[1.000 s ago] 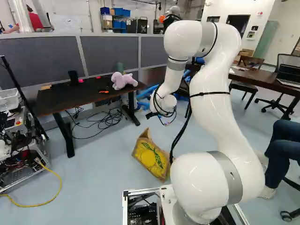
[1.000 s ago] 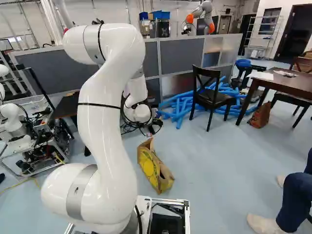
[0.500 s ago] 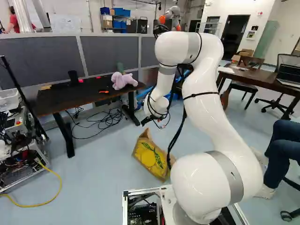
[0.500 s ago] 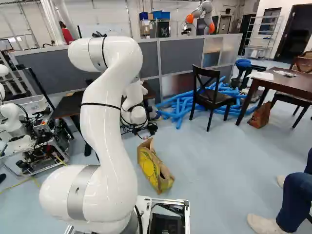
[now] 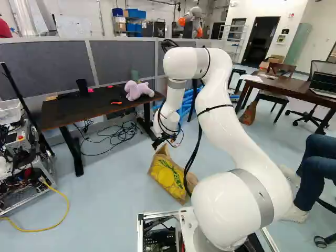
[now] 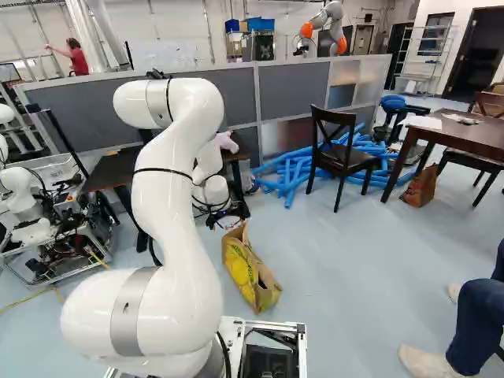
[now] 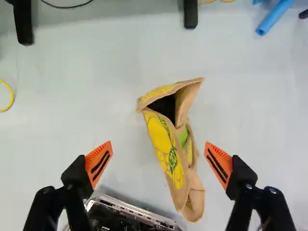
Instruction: Pick up the bag on the ground and place it on the table
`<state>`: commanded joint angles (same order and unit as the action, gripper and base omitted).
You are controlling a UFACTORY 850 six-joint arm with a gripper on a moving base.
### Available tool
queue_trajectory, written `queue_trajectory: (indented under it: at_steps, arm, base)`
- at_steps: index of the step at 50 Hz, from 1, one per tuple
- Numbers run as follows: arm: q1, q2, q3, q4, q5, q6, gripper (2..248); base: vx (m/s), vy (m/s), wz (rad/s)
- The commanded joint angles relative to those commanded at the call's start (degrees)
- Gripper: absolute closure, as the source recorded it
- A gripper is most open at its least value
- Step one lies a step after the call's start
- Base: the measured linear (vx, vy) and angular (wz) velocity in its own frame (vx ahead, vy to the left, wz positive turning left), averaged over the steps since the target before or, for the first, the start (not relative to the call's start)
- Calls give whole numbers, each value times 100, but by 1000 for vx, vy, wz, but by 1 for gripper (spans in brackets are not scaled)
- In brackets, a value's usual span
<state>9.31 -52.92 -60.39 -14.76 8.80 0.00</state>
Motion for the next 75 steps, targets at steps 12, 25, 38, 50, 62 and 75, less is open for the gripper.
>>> queue_trajectory:
  at_steps: [12,25,38,50,62,75]
  arm:
    - [-113,-204,-49,-32,-93,0,3]
    - [-363,-398,-31,-32,-96,0,3]
    - [-478,-655,-156,-32,-96,0,3]
    - [-485,-917,-345,-66,-96,0,3]
    - [-485,-1180,-543,-220,-96,0,3]
    - [-485,-1465,-764,-389,-96,0,3]
  base:
    - [0,0,0]
    - [0,0,0]
    - [0,0,0]
    - [0,0,0]
    - [0,0,0]
    - [0,0,0]
